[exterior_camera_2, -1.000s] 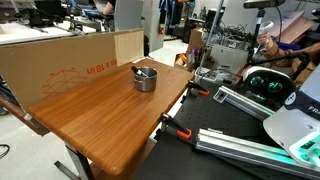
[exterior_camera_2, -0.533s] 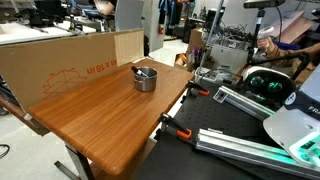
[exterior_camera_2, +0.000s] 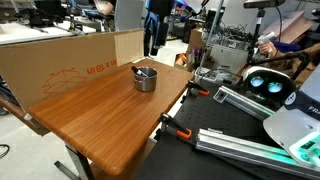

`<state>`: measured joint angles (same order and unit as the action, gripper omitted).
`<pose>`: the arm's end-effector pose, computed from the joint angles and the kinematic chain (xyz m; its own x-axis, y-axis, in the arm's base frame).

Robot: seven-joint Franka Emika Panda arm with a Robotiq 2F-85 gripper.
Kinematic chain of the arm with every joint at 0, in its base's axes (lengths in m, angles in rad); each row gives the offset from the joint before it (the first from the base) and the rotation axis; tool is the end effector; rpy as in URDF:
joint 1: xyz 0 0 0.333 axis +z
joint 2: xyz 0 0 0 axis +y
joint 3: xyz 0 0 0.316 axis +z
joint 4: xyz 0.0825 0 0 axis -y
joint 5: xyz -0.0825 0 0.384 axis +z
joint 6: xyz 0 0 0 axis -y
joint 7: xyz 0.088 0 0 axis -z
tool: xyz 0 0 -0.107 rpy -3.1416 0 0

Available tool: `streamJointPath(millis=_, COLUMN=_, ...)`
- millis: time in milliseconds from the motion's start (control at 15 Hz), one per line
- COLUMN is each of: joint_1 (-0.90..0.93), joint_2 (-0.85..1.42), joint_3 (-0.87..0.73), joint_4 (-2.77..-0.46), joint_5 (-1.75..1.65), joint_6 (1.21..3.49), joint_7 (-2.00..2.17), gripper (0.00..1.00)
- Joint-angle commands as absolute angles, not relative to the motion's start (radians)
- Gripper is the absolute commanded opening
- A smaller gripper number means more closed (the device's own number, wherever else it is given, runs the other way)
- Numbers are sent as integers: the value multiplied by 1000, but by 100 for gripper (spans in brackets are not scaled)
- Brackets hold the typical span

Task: Remove the marker from the silver pot.

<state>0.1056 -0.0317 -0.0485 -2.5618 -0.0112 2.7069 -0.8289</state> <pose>0.4651 0.0270 0.2945 0.6148 0.7802 0.1152 0.7688 -0.6255 0.1329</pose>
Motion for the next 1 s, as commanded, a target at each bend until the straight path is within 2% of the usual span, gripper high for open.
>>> streamJointPath(millis=0, joint_1=90, joint_2=-6, joint_3=-24, joint_4=-2557, joint_5=186, joint_6=2737, joint_7=-982, gripper=100)
streamJointPath(millis=467, joint_1=40, joint_2=13, joint_3=-40, joint_4=-2538, joint_5=400, joint_6=2684, joint_7=-1139, gripper=100)
streamJointPath(millis=933, joint_1=-28, joint_2=140, joint_3=-17, joint_4=-2470, joint_5=374, joint_6=2672, joint_7=-1102, gripper=100)
